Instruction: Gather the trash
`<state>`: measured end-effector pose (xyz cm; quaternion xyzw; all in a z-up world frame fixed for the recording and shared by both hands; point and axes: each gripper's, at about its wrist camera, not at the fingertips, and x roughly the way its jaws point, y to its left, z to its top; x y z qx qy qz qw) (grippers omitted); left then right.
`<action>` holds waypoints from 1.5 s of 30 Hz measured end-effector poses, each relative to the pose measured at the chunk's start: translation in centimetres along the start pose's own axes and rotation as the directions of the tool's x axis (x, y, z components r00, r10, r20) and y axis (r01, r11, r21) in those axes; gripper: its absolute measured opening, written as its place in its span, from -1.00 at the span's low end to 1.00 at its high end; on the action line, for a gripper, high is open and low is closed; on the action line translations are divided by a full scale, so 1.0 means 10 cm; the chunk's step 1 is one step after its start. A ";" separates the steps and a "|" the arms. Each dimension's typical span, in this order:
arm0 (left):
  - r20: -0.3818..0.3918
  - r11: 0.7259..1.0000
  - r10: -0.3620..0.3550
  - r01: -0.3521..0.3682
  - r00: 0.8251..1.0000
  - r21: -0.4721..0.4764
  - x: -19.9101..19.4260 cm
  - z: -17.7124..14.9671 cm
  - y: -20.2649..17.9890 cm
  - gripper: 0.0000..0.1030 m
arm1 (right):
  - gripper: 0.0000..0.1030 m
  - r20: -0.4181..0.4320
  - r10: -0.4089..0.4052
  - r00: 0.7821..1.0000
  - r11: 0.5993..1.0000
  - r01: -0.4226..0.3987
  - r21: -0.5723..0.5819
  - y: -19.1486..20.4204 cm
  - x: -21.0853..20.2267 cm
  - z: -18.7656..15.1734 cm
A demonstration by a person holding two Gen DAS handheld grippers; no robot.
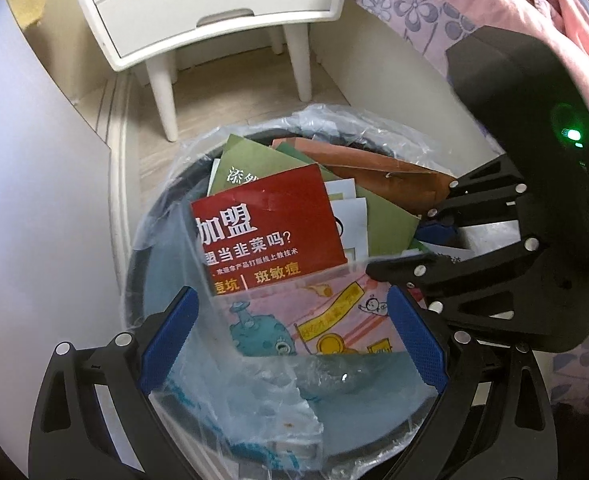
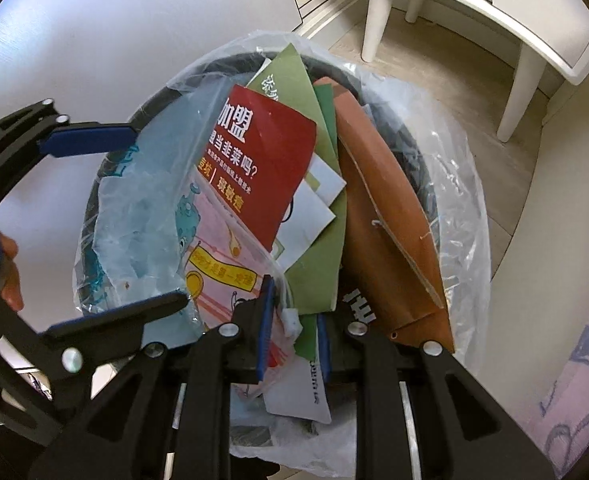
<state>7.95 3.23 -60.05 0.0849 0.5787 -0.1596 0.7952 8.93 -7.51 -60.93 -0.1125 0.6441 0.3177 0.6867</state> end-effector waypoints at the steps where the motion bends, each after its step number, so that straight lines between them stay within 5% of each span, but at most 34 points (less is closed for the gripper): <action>1: -0.003 1.000 -0.006 0.006 1.000 0.008 0.04 0.00 0.01 0.79 | -0.63 -0.002 -0.001 1.000 1.000 0.001 -0.006 0.01 0.01 0.00; 14: -0.078 0.994 -0.085 0.089 0.993 0.057 0.48 0.07 0.13 0.79 | -0.63 -0.041 -0.054 0.998 0.998 0.053 -0.037 0.12 0.08 0.05; 31: -0.100 0.997 -0.069 0.073 0.993 0.037 0.59 -0.08 0.15 0.81 | -0.62 -0.053 -0.102 0.993 0.994 0.099 -0.048 0.20 0.13 0.07; 41: -0.070 0.998 -0.036 0.039 0.997 0.041 0.25 -0.18 0.09 0.81 | -0.39 -0.039 -0.066 0.997 0.996 0.063 -0.059 0.27 0.03 -0.02; 45: -0.070 0.999 -0.027 0.029 0.997 0.027 0.11 -0.28 0.11 0.81 | -0.07 -0.031 -0.056 0.998 0.996 0.054 -0.066 0.33 -0.02 -0.04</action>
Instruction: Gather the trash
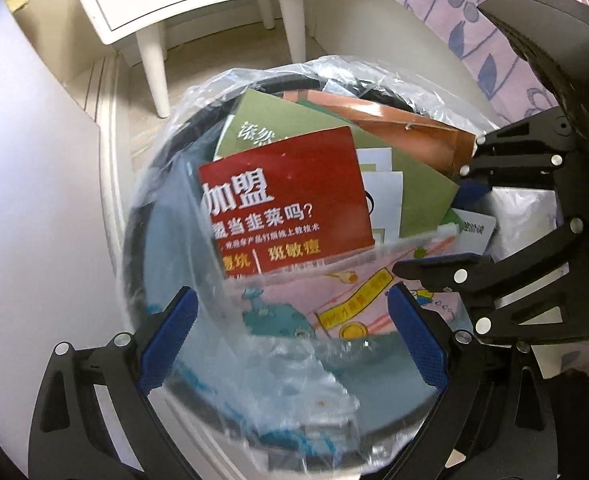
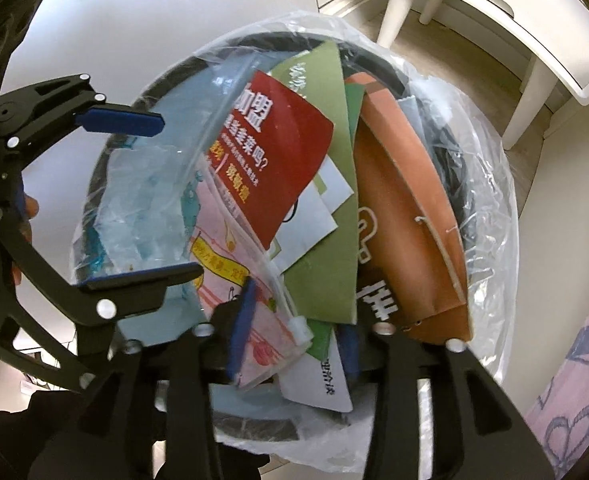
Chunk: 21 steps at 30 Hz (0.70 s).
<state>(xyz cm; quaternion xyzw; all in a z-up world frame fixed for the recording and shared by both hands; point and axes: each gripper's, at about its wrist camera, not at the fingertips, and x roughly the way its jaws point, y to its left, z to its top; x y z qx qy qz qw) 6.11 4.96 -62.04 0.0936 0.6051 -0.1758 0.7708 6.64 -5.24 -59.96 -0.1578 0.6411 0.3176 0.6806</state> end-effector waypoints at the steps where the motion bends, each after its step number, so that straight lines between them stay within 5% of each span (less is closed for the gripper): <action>1: -0.001 1.000 0.005 -0.005 1.000 -0.006 -0.03 -0.03 0.01 0.81 | -0.03 0.001 -0.004 1.000 1.000 0.004 -0.002 0.02 -0.01 -0.01; 16: 0.006 0.997 0.037 -0.037 0.999 -0.067 -0.36 -0.29 0.04 0.81 | 0.23 0.098 -0.041 0.994 0.999 0.039 0.015 0.15 -0.46 -0.07; 21: 0.022 0.997 0.038 -0.036 0.999 -0.064 -0.42 -0.25 -0.02 0.81 | 0.82 0.146 -0.065 0.987 0.998 0.061 0.033 0.18 -0.62 -0.09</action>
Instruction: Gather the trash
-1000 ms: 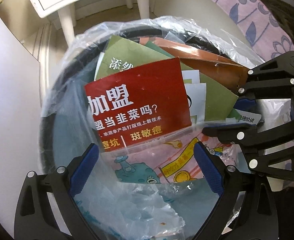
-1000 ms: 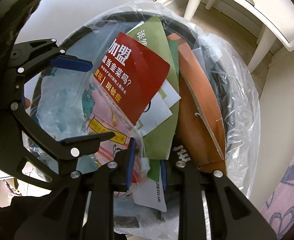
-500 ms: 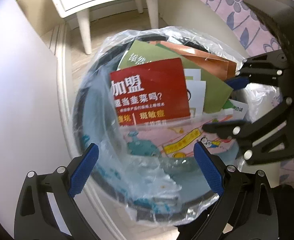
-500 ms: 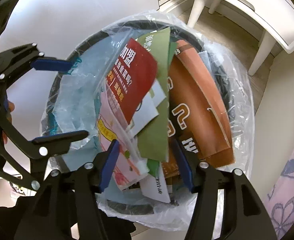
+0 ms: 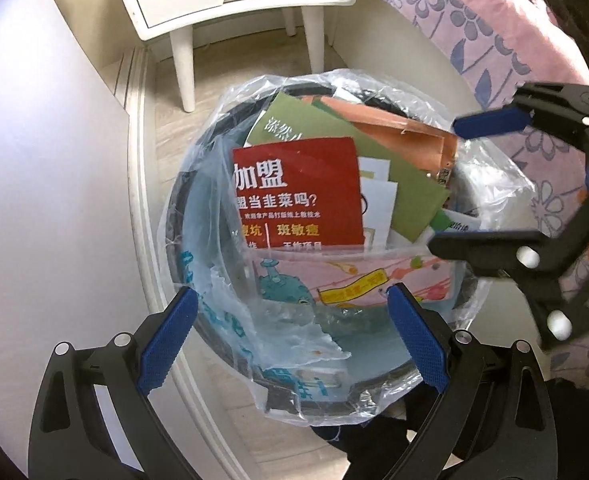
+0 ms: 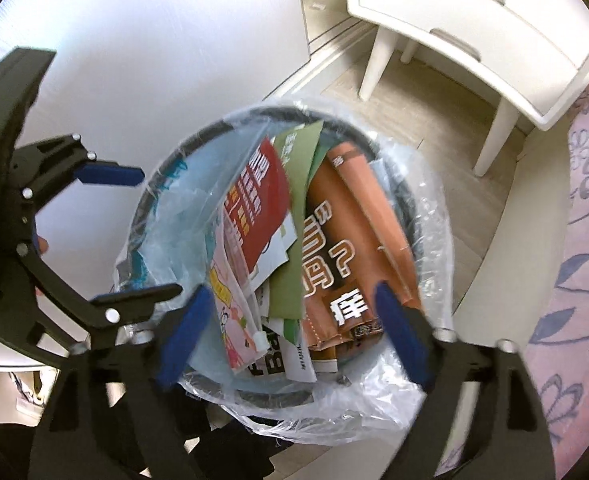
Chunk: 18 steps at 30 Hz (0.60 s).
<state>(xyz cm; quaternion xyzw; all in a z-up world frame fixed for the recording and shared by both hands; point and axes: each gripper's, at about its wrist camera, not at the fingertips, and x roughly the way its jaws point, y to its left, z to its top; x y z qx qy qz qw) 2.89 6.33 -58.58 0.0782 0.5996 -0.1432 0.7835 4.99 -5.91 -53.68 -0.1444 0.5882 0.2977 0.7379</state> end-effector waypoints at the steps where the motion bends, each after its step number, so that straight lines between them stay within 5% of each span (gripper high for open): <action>1: 0.001 1.000 0.000 0.000 1.000 -0.001 -0.02 -0.01 -0.02 0.81 | 0.83 0.008 -0.004 1.000 1.000 0.004 0.001 -0.01 -0.04 -0.01; 18: 0.065 0.998 0.053 -0.055 0.996 0.019 -0.43 0.05 -0.19 0.89 | 0.86 0.082 -0.168 0.982 0.986 0.169 -0.001 -0.09 -0.51 -0.01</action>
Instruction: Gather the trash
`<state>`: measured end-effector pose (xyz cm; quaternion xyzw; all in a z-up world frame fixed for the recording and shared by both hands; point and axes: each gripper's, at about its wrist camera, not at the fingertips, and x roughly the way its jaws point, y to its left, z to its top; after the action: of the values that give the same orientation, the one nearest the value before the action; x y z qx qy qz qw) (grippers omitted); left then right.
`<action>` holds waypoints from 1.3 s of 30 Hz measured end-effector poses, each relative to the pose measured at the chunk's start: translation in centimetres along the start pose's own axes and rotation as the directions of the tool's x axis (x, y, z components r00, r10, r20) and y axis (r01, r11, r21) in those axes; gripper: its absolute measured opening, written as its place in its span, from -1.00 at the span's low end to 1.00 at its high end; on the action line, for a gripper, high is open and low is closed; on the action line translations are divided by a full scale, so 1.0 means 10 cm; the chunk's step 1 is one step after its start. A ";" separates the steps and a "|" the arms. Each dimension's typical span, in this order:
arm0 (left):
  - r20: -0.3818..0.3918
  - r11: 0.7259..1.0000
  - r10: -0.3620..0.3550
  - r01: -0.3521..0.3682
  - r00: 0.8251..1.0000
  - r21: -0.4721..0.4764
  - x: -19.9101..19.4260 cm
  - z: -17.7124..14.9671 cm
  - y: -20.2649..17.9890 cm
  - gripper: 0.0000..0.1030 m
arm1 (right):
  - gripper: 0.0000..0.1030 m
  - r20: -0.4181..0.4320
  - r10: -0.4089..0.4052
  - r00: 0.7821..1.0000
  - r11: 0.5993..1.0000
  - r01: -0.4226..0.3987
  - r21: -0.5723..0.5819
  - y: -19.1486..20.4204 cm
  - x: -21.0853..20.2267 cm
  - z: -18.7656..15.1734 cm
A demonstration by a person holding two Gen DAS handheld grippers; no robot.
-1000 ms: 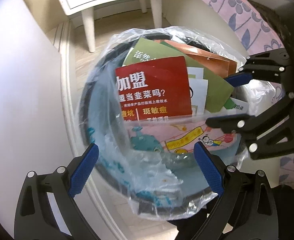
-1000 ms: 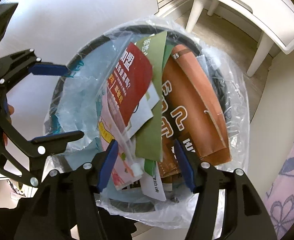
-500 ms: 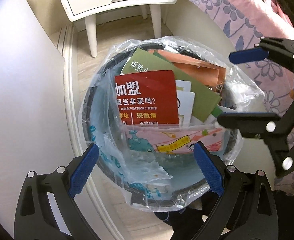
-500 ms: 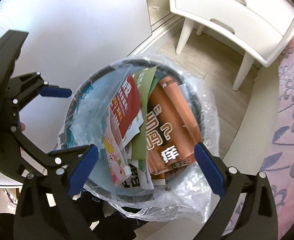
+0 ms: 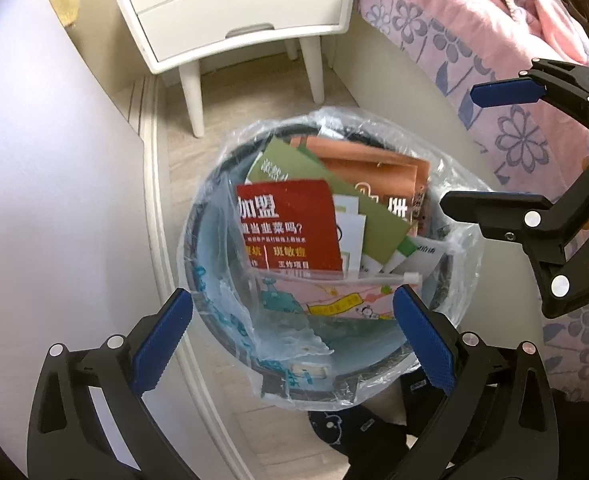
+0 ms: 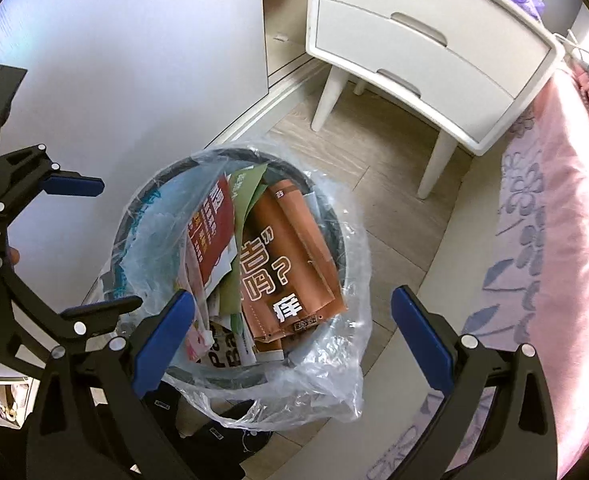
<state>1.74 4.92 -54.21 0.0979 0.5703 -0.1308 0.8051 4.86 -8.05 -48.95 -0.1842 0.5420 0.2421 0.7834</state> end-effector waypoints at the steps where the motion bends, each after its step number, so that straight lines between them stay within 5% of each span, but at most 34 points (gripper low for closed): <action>1: 0.001 1.000 0.003 -0.003 1.000 0.002 -0.03 0.02 0.00 0.89 | 0.86 0.005 -0.001 1.000 1.000 0.001 0.001 0.00 -0.04 0.01; 16: 0.053 0.995 0.077 -0.073 0.996 -0.070 -1.09 0.21 0.04 0.89 | 0.86 0.070 -0.031 0.997 0.999 0.028 0.043 0.08 -1.04 0.34; 39: 0.215 0.982 0.172 -0.150 0.961 -0.113 -2.88 0.83 0.03 0.89 | 0.86 0.208 -0.128 0.970 0.984 0.099 0.146 -0.13 -2.79 0.86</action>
<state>0.20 5.55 -24.32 0.0899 0.4717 -0.0476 0.8759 3.88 -9.42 -19.75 -0.1346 0.4570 0.1784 0.8610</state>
